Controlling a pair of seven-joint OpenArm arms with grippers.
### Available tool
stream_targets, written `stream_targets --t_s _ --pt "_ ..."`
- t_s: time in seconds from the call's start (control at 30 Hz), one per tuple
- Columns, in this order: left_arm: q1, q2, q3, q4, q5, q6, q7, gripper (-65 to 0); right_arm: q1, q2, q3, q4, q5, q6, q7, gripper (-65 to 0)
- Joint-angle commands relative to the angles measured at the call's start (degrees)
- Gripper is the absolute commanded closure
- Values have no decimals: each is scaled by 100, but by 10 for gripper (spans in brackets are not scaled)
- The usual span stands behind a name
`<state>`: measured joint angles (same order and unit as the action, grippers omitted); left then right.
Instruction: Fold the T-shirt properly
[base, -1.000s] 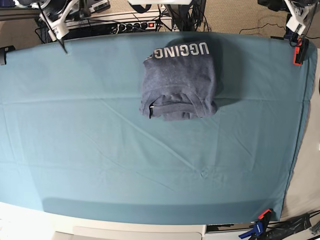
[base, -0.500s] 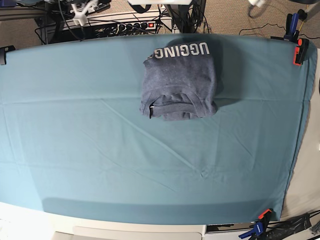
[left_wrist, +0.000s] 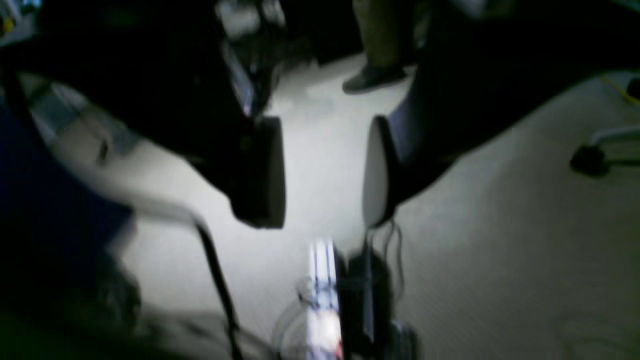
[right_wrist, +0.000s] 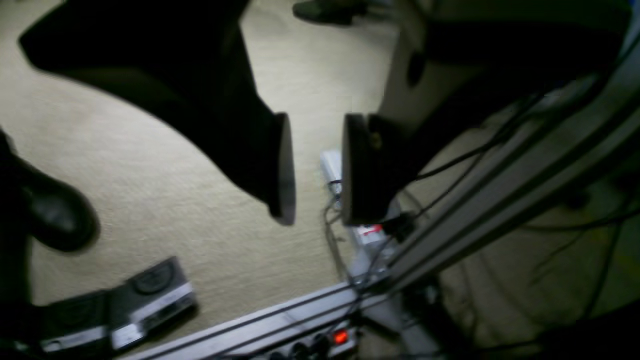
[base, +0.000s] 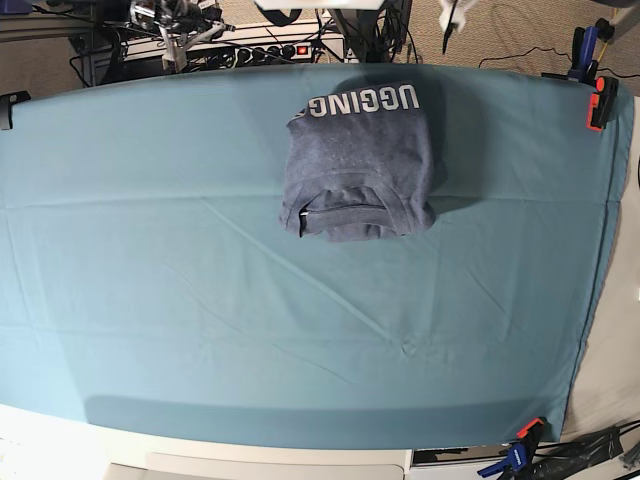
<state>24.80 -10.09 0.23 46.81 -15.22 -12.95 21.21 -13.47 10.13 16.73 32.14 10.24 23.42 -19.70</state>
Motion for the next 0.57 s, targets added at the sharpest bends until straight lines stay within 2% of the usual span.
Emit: stream_targets --t_s 0.0,0.1,0.2,0.27,0.4,0.53 --pt "-105 48 2 -330 52 146 -232 -244 68 2 9 -92 -35 -131 205 -172" --pt "-743 282 2 -1499 210 577 -905 -244 282 -63 9 -535 -85 -601 855 -172" --pt "-1331 474 2 -2472 264 684 -1397 -244 466 -142 9 -887 -83 -986 1388 -172" --pt "-1657 568 2 -2929 264 741 -1646 -244 549 -212 9 -988 -83 -1217 1471 -172" --pt "-2015 680 2 -3217 264 713 -1652 -244 601 -363 9 -1008 -85 -1276 1471 -172" --pt "-2017 710 2 -3176 262 715 -1655 -244 599 -433 9 -1008 -85 -1276 1497 -172"
